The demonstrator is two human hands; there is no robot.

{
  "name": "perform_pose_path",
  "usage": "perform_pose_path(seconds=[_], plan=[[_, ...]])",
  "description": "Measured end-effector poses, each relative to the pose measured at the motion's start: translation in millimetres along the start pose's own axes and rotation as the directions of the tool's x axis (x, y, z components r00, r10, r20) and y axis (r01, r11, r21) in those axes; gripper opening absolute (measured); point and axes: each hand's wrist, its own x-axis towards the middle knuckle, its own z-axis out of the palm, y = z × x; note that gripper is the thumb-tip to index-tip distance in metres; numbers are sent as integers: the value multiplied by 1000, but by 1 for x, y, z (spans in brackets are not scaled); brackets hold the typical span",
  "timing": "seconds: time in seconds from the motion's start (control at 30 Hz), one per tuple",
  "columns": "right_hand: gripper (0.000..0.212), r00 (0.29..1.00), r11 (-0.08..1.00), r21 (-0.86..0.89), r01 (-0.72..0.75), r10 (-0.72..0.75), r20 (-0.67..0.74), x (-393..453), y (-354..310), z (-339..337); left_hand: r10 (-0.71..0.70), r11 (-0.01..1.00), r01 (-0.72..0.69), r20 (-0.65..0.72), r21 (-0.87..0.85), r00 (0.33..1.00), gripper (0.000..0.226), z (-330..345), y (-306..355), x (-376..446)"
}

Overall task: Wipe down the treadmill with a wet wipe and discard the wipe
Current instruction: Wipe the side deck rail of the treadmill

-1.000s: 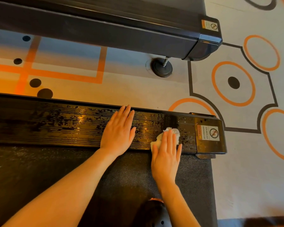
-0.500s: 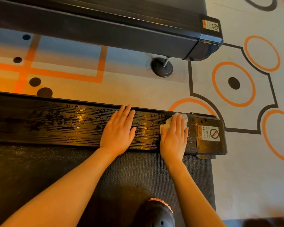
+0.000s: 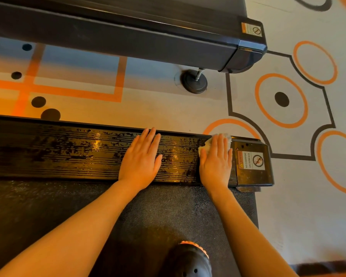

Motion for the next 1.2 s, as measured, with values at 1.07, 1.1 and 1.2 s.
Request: perform_pose_path(seconds=[1.07,1.1,1.2], plan=[[66,991,989,116,-92,103,-89,-95,19,21,69,985,-89,-132,-146,989,47,12,27,-16],[67,992,989,119,-88,98,-83,-95,20,20,74,986,-92,-129,-140,989,47,12,27,-15],[65,996,991,128,-44,54,-72,-77,23,11,77,986,-93,-117,-135,990,47,11,26,-16]])
